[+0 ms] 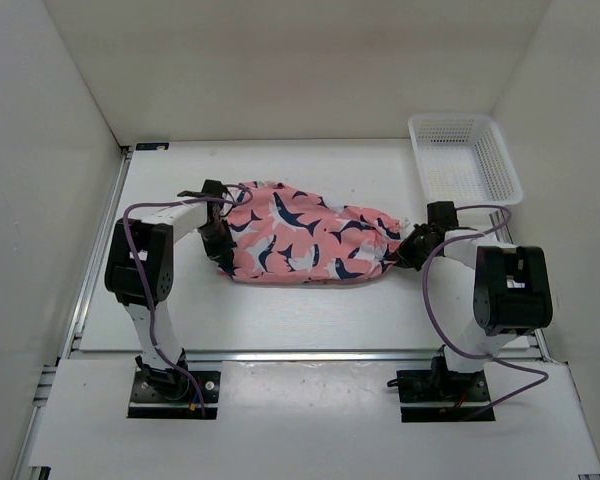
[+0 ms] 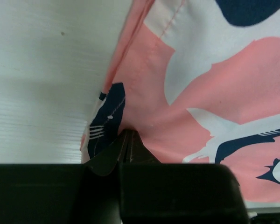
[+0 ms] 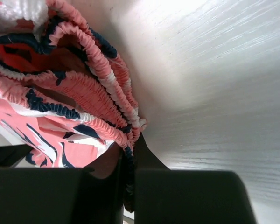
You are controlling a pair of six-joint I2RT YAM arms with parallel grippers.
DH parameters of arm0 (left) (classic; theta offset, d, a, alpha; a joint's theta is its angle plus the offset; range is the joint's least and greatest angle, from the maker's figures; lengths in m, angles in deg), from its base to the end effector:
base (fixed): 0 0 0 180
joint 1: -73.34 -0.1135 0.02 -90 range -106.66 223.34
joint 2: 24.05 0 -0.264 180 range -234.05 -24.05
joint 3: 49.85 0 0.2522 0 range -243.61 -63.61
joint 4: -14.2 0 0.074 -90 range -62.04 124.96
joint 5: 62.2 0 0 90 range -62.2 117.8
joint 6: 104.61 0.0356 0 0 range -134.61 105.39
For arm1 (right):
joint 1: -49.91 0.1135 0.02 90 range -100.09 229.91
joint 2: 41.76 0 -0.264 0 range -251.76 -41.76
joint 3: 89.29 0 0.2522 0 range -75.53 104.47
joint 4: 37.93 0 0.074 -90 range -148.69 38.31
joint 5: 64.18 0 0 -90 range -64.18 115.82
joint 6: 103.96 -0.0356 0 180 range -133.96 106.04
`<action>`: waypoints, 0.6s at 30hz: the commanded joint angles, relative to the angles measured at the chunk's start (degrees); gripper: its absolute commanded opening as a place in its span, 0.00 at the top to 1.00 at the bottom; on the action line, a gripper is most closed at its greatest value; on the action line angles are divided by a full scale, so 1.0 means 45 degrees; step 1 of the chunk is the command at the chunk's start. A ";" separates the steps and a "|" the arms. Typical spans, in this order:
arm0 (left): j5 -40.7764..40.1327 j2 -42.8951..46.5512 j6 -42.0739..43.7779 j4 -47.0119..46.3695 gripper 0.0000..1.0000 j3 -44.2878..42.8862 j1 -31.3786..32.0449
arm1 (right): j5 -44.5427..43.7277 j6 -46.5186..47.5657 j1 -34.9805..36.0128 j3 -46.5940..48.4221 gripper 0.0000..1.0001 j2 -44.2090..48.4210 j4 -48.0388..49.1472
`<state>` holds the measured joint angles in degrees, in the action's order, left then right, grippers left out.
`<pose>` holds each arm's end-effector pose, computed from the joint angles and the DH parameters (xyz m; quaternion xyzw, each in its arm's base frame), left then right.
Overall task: Fold and stack the shorts
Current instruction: Fold the shorts
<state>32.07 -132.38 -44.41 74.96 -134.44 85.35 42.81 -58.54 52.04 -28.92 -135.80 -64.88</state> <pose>0.3363 -0.0743 0.1536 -0.1526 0.9864 -0.0519 0.0315 0.3009 0.0216 0.1429 0.3114 0.9054 0.2306 0.1736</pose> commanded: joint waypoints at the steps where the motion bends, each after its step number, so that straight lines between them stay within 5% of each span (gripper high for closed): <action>1: -0.0950 0.0187 0.0080 -0.0776 0.89 0.0075 0.0025 | -0.1099 0.0199 -0.0024 0.0580 1.00 0.0174 -0.0487; 10: -0.0500 0.1221 -0.1149 -0.0777 0.89 0.1538 0.1118 | -0.3227 0.1877 -0.0024 0.1614 1.00 0.2827 -0.3199; 18: 0.0027 0.3387 -0.3355 -0.0777 0.89 0.2575 0.4769 | -0.4417 0.3574 0.1356 0.5277 1.00 0.3576 -0.5560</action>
<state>31.46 -123.00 -54.68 71.31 -123.56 101.66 27.84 -47.68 54.18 -13.68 -120.24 -85.60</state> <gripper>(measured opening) 0.114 0.124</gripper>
